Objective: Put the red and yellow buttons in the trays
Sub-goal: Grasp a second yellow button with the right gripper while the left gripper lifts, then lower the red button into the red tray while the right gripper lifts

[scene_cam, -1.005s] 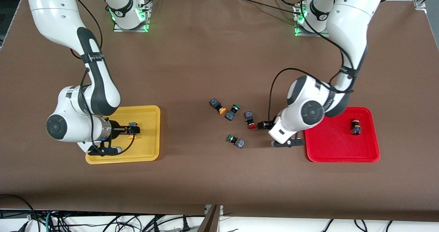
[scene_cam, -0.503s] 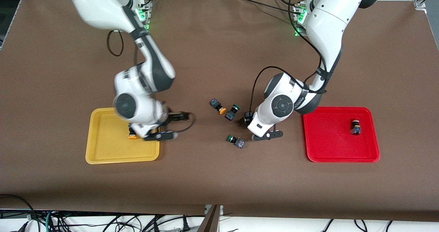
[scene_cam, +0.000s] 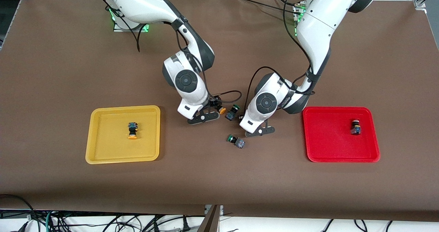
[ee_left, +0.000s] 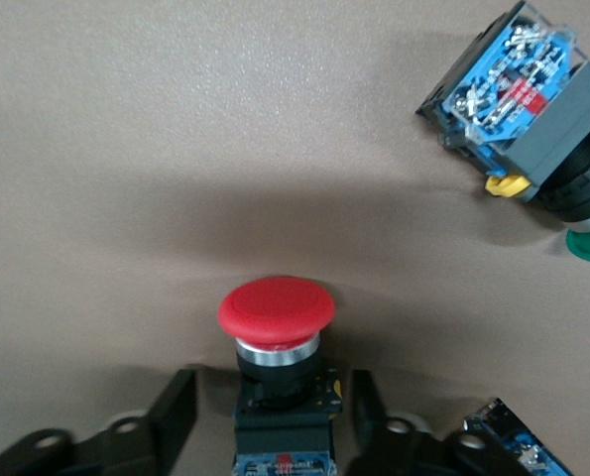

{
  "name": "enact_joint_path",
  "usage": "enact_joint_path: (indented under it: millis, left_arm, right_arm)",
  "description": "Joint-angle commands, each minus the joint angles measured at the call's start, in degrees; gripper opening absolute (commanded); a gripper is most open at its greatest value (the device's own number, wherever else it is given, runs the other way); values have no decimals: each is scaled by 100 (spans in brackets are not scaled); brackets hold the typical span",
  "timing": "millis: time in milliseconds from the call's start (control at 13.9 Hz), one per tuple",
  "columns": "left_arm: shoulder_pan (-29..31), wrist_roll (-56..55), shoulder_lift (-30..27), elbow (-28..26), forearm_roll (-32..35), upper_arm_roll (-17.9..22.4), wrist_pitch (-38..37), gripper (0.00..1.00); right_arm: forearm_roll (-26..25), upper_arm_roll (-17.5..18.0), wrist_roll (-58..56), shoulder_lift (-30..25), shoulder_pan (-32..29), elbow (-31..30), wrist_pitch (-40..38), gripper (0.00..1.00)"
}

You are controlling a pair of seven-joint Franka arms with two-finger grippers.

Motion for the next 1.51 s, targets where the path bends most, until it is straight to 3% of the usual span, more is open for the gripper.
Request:
enact_joint_path:
  millis: [0,287,718,790,1077,1221,1436]
  left_arm:
    - [2,-125,-77,-25,99,67,-23,0]
    - [615,146,-402,36,125,67,-610,0]
    - [2259,3149,-719,-51,107,58,-1104,0]
    - [2470,3571,-719,-103,107,58,-1122,0]
    - [3007,4751,-719,-385,116,49,-1104,0]
    - [3025,4824,-719,-499,116,49,-1104,0]
    - [3034,4850,-719,-710,125,32,-1060,0]
  right_arm:
    - [-177,-78,215,52,257,-259,285,100]
    - [-186,-78,672,263,504,-286,407,100]
    - [-186,-87,980,457,522,-286,759,98]
    - [-186,-87,963,475,486,-260,768,89]
    - [-177,-104,1077,344,241,-286,734,28]
    - [-134,-157,1051,299,152,-295,733,2]
    - [-98,-385,910,63,30,-286,472,0]
